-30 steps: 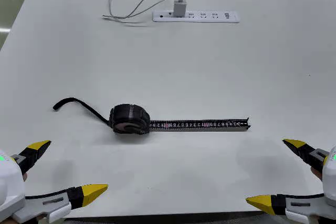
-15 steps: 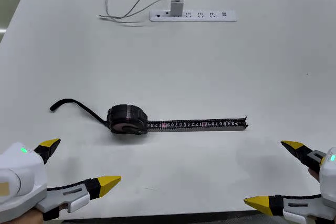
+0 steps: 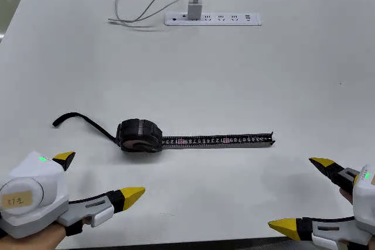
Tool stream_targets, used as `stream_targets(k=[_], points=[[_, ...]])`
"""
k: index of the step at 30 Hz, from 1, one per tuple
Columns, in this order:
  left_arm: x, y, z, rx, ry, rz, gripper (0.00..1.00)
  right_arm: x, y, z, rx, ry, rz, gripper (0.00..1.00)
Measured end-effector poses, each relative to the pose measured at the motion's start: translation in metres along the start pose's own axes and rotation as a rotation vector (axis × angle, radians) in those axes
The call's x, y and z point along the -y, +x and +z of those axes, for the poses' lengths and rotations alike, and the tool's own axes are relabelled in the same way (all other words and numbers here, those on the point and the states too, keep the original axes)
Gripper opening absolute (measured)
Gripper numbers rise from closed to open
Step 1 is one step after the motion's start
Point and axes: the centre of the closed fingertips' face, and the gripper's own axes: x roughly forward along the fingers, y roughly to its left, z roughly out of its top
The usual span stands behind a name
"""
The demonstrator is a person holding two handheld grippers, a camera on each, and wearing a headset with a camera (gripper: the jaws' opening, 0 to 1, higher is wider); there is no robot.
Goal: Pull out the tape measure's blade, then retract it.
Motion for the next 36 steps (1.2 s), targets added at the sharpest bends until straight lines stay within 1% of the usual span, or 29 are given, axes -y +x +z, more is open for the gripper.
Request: stream_targets(k=[3, 7, 9, 11, 15, 18, 23, 25, 26, 29, 31, 33, 34, 36], points=[[0.003, 0.005, 0.004, 0.006, -0.005, -0.002, 0.99, 0.000, 0.000, 0.000, 0.001, 0.002, 0.000, 0.99], [0.006, 0.014, 0.009, 0.004, -0.014, -0.001, 0.99, 0.000, 0.001, -0.001, -0.003, 0.002, 0.001, 0.99], [0.009, 0.018, 0.014, 0.015, -0.019, -0.012, 0.98, 0.000, 0.001, 0.000, 0.002, 0.008, 0.003, 0.99], [0.011, 0.024, 0.017, 0.014, -0.022, -0.020, 0.98, 0.001, 0.001, 0.000, 0.004, 0.016, 0.003, 0.99], [0.015, 0.033, 0.020, 0.012, -0.019, -0.032, 0.98, 0.001, 0.001, -0.001, 0.002, 0.018, 0.003, 0.99], [0.018, 0.040, 0.023, 0.016, -0.025, -0.041, 0.98, 0.002, 0.000, -0.001, 0.001, 0.019, 0.002, 0.99], [0.017, 0.048, 0.031, 0.030, -0.028, -0.040, 0.97, 0.003, 0.000, 0.001, 0.012, 0.033, 0.007, 0.99], [0.017, 0.050, 0.032, 0.032, -0.031, -0.045, 0.96, 0.003, 0.000, 0.001, 0.013, 0.030, 0.004, 0.99], [0.018, 0.051, 0.033, 0.034, -0.044, -0.050, 0.96, 0.004, 0.000, 0.001, 0.013, 0.030, 0.003, 0.99], [0.021, 0.055, 0.033, 0.029, -0.037, -0.054, 0.95, 0.005, 0.000, 0.002, 0.014, 0.031, 0.003, 0.99], [0.023, 0.057, 0.035, 0.038, -0.067, -0.058, 0.95, 0.006, 0.001, 0.000, 0.011, 0.029, 0.003, 0.99], [0.025, 0.058, 0.036, 0.041, -0.073, -0.061, 0.95, 0.005, 0.001, 0.001, 0.013, 0.032, 0.004, 0.99], [0.027, 0.059, 0.036, 0.039, -0.062, -0.056, 0.95, 0.005, 0.001, 0.001, 0.013, 0.033, 0.004, 0.99], [0.032, 0.060, 0.035, 0.035, -0.050, -0.065, 0.94, 0.005, 0.002, 0.000, 0.009, 0.029, 0.006, 0.99]])
